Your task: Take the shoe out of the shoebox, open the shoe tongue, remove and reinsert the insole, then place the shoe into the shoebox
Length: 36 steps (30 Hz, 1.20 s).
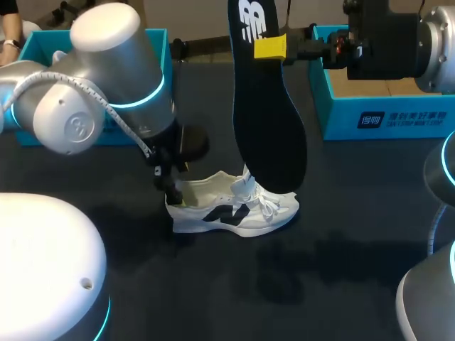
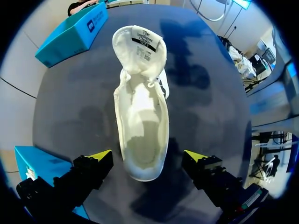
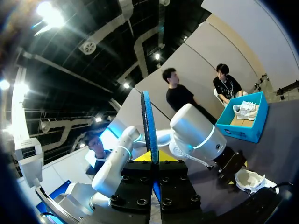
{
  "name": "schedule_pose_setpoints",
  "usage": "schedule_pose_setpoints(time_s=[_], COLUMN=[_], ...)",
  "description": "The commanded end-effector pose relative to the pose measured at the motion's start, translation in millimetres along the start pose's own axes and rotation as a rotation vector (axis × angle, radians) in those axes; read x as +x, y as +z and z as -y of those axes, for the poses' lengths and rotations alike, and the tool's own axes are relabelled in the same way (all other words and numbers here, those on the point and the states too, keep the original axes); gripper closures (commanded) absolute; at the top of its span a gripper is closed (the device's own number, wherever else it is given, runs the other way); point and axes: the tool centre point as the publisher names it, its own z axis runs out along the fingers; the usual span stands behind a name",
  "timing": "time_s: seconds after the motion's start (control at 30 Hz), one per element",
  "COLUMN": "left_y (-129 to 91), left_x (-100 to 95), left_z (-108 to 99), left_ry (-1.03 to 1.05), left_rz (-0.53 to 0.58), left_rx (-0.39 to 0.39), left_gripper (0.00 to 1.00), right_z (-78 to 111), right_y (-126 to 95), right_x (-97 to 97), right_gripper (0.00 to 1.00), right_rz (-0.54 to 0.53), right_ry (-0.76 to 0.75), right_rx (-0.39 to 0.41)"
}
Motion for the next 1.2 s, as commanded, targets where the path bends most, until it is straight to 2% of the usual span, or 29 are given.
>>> schedule_pose_setpoints(time_s=[0.03, 0.2, 0.37, 0.6, 0.73, 1.0, 1.2], left_y=[-3.3, -9.2, -4.0, 14.9, 31.9, 58.8, 77.7], left_x=[-8.6, -20.3, -36.2, -54.9, -61.5, -61.8, -58.7], left_z=[6.0, 19.6, 35.6, 51.9, 57.9, 65.1, 64.4], left_ry=[0.005, 0.012, 0.026, 0.018, 0.012, 0.003, -0.022], left_rz=[-0.017, 0.005, 0.001, -0.025, -0.030, -0.036, -0.037], left_rx=[0.019, 0.031, 0.030, 0.069, 0.049, 0.026, 0.053], left_gripper=[0.00, 0.00, 0.00, 0.00, 0.00, 0.00, 0.00], right_z=[0.1, 0.1, 0.1, 0.1, 0.1, 0.1, 0.1], right_y=[2.7, 2.7, 2.7, 2.7, 2.7, 2.7, 2.7], right_x=[-0.4, -0.4, -0.4, -0.4, -0.4, -0.4, -0.4], right_gripper=[1.00, 1.00, 1.00, 1.00, 1.00, 1.00, 1.00], right_rz=[0.002, 0.002, 0.002, 0.002, 0.002, 0.002, 0.002], right_ry=[0.002, 0.002, 0.002, 0.002, 0.002, 0.002, 0.002], right_rx=[-0.001, -0.001, -0.001, -0.001, -0.001, -0.001, -0.001])
